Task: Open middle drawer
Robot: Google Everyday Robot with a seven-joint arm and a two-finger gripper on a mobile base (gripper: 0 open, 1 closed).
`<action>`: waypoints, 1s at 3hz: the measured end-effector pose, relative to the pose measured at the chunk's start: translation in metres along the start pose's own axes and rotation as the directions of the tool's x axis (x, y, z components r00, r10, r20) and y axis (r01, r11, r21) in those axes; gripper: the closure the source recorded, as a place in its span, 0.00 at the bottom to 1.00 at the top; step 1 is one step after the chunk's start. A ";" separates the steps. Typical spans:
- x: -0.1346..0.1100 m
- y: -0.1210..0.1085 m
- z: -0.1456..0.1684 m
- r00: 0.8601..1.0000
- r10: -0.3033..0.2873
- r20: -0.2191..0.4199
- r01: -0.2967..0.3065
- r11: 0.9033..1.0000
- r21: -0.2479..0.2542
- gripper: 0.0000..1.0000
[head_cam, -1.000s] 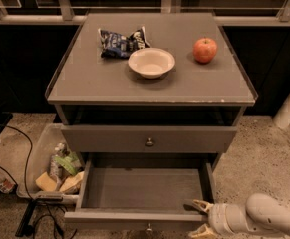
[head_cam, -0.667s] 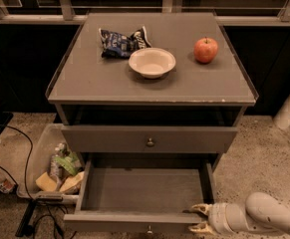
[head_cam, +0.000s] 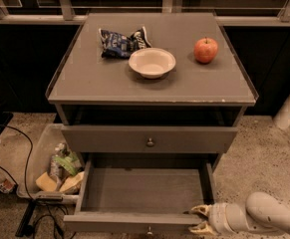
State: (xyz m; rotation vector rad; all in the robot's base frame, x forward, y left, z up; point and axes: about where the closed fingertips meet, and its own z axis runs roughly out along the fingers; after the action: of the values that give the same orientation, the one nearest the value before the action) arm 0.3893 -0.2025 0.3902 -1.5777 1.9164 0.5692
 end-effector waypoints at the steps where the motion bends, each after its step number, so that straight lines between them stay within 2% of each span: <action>1: 0.000 0.000 0.000 1.000 0.000 0.000 0.000 1.000 0.000 0.63; 3: 0.000 0.000 0.000 1.000 0.000 0.000 0.000 1.000 0.000 0.16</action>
Offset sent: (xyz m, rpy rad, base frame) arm 0.0000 0.0000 0.0000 0.0000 0.0000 0.0000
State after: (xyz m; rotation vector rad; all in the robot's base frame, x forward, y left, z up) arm 0.3893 -0.2024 0.3901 -1.5778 1.9163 0.5694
